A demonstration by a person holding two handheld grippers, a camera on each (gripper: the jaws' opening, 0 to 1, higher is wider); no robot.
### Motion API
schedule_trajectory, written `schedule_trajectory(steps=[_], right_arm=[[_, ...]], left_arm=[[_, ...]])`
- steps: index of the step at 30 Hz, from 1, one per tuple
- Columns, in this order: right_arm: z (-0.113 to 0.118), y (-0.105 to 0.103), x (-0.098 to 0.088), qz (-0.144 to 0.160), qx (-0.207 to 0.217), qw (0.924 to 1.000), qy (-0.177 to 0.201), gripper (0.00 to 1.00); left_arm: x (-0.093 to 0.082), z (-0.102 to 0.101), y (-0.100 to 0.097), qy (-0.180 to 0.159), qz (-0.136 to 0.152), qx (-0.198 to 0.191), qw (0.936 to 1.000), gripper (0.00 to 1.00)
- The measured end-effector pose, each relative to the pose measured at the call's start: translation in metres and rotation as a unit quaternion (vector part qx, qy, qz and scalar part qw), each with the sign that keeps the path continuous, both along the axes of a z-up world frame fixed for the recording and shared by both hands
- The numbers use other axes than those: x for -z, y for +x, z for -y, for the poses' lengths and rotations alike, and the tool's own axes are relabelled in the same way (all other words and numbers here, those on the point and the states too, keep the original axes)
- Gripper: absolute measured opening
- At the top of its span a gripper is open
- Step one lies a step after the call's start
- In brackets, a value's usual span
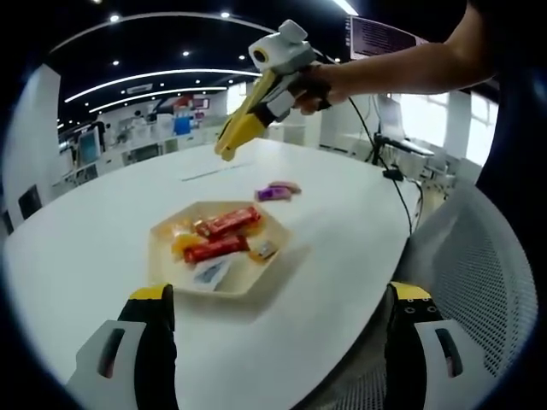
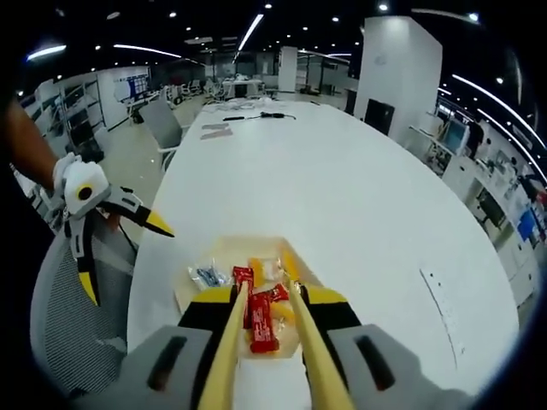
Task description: Place the target food into the container with the food tongs after gripping and lifting it, then release it inside without dropping or visibly crushing the food.
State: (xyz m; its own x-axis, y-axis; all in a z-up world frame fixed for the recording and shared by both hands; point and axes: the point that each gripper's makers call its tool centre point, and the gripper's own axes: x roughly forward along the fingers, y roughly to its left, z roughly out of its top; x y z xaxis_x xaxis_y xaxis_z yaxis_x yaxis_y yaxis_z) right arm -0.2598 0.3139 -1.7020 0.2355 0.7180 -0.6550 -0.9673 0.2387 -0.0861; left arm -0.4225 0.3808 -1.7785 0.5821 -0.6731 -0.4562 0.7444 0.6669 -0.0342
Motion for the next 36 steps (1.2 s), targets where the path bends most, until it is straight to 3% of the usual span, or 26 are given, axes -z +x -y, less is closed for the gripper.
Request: schedule_trajectory(steps=[12,27,36], right_arm=[[0.066,0.016,0.002,0.006,0.041,0.9990,-0.016,0.27],[0.102,0.030,0.005,0.007,0.078,0.9969,-0.009,0.27],[0.127,0.035,0.014,0.006,0.088,0.9957,-0.028,0.28]], left_arm=[[0.001,0.001,-0.002,0.000,-0.004,0.006,1.0000,0.99],[0.002,0.001,-0.002,0.000,-0.007,0.005,1.0000,0.99],[0.003,0.002,-0.002,-0.001,-0.010,0.006,0.9999,0.99]])
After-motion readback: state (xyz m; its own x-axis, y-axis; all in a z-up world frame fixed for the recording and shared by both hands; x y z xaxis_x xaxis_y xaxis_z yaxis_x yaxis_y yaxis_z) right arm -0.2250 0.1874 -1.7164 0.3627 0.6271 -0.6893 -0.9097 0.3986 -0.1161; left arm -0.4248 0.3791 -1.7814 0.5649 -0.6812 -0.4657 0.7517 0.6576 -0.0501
